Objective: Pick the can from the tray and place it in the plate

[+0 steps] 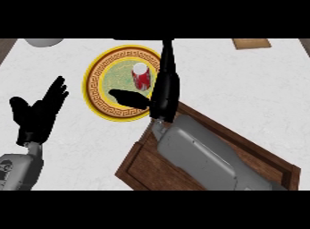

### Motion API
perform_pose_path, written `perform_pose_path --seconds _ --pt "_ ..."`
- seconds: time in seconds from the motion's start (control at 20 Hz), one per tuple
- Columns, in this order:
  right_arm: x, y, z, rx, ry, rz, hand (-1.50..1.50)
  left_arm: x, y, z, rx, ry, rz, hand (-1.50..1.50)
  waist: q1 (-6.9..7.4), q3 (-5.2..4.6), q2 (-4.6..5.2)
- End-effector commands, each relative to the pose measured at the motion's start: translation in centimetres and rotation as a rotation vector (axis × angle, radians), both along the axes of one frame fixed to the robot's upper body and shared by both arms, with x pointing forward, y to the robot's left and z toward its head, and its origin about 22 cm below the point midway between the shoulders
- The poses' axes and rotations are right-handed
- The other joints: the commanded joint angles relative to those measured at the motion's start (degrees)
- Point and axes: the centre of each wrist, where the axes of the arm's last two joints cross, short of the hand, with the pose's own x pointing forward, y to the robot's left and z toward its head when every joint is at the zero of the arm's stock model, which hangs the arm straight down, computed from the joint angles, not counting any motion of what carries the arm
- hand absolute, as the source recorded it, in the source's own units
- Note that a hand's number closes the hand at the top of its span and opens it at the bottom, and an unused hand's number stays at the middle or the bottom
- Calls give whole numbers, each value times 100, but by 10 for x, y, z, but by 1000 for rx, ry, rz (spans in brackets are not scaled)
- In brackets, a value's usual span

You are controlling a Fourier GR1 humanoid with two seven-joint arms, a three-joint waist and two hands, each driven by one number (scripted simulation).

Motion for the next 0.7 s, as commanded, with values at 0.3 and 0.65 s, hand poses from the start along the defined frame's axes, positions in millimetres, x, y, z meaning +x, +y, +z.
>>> perform_pose_path --seconds 0.3,0.65 --pt "-4 -29 -20 -36 10 -12 -150 1 -5 15 3 26 15 0 -91 -2 -31" --pt "-15 -64 -28 -71 43 -40 -150 -16 -11 -8 8 7 18 0 -88 -2 -30"
